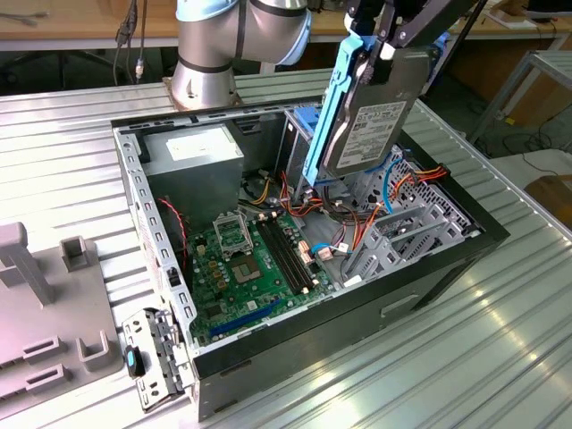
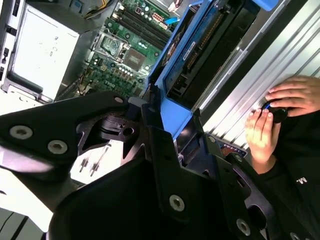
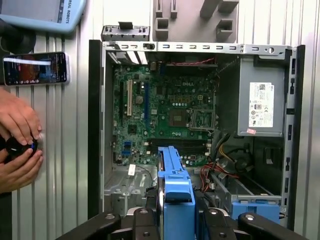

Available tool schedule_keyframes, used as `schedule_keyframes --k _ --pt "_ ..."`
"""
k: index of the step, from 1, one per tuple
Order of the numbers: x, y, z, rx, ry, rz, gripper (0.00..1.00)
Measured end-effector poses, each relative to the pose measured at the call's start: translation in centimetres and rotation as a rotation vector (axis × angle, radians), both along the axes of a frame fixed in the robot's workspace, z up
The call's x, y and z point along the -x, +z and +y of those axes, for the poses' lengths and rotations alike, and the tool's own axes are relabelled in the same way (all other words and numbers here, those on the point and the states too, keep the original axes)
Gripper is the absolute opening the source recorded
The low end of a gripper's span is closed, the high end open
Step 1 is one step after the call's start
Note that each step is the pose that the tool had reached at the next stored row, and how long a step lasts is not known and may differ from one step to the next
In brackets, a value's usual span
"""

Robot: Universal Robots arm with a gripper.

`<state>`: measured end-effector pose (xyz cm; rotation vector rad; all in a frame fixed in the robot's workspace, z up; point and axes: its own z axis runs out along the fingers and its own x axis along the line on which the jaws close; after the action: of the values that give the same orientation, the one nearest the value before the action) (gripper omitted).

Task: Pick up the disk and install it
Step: 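Insert the disk into the insertion slot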

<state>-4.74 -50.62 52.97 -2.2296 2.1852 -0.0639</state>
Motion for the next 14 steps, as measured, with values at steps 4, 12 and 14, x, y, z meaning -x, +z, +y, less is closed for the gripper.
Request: schedule_keyframes --k 4,12,14 --pt "-0.45 -0.49 -0.27 -0.0005 0.000 -0.0002 0.37" --pt "-0.78 -1.27 -2.12 -0.0005 0.000 -0.0001 0.37" --pt "-1.20 -1.27 -2.15 -0.0003 0.000 0.0000 0.37"
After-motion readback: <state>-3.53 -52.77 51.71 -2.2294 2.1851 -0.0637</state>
